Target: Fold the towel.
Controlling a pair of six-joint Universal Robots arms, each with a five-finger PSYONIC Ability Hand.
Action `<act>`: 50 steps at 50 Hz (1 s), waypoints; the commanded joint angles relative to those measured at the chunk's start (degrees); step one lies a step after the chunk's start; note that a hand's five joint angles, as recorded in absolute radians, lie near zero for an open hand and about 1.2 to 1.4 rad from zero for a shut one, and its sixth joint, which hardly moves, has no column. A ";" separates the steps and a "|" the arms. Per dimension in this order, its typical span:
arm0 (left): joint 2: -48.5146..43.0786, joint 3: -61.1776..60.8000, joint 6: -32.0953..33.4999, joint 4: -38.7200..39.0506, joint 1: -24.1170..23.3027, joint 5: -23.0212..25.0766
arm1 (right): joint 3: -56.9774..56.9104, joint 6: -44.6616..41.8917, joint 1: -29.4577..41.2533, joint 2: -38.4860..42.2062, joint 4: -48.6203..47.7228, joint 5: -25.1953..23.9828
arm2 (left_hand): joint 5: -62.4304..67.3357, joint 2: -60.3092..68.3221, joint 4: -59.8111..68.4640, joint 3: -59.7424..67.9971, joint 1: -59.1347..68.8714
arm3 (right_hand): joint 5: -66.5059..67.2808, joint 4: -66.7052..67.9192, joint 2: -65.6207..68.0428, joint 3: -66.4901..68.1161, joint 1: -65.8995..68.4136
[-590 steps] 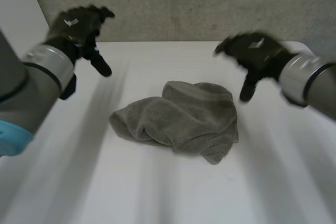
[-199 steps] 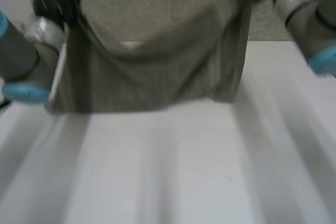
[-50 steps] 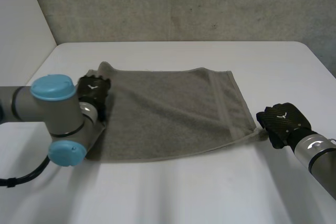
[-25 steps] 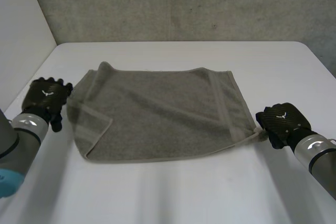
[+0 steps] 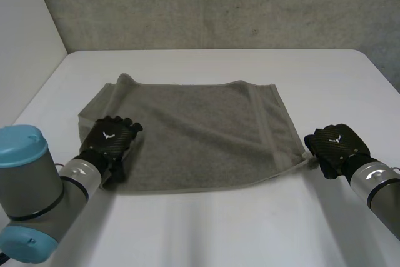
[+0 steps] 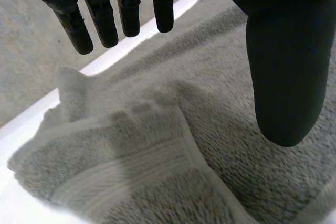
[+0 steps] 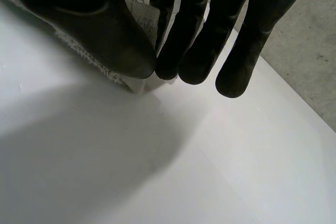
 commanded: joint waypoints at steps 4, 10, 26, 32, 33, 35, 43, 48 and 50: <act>-3.36 0.46 1.65 3.09 0.35 -3.68 | 0.00 -0.09 0.02 0.11 0.00 -0.18 | 2.64 2.45 2.44 2.44 2.36 | 2.51 3.09 3.69 2.84 3.15; -2.57 0.38 6.48 5.02 2.36 -9.48 | -0.09 -0.09 0.02 0.03 0.00 -0.18 | 2.98 2.79 2.78 2.78 2.70 | 2.51 3.09 3.69 2.84 3.15; 3.75 -2.78 10.63 9.42 13.08 -15.83 | -0.53 -0.09 -0.51 -0.24 0.00 0.79 | 2.14 1.95 1.94 1.94 1.86 | 2.51 3.09 3.69 2.84 3.15; 7.44 -6.91 9.93 9.51 15.11 -13.81 | -0.18 -0.87 -0.33 -0.24 0.00 0.88 | -0.38 -0.57 -0.58 -0.58 -0.66 | 2.51 3.09 3.69 2.84 3.15; 7.45 -6.92 9.92 9.51 15.11 -13.80 | -0.18 -0.88 -0.33 -0.24 0.00 0.88 | -0.38 -0.57 -0.59 -0.59 -0.67 | 2.51 3.09 3.69 2.84 3.15; 8.24 -7.89 9.84 9.51 15.03 -12.48 | -0.09 -1.14 -0.25 -0.24 0.00 0.88 | -0.38 -0.57 -0.59 -0.59 -0.67 | 2.51 3.09 3.69 2.84 3.15; 11.14 -11.75 5.89 9.60 15.29 -9.06 | 1.40 -0.26 0.37 -2.08 0.09 0.35 | -1.39 -1.58 -1.59 -1.59 -1.67 | -38.37 -37.79 -37.19 -38.04 -37.73; 11.41 -12.54 4.48 10.82 15.46 -8.88 | 2.98 2.18 5.71 -5.85 0.18 0.70 | -1.56 -1.75 -1.76 -1.76 -1.84 | -46.71 -46.13 -45.53 -46.38 -46.07; 11.41 -13.07 4.21 12.15 15.46 -8.53 | 3.16 4.13 7.66 -6.74 0.18 0.70 | -1.39 -1.58 -1.60 -1.60 -1.67 | -46.88 -46.31 -45.71 -46.56 -46.25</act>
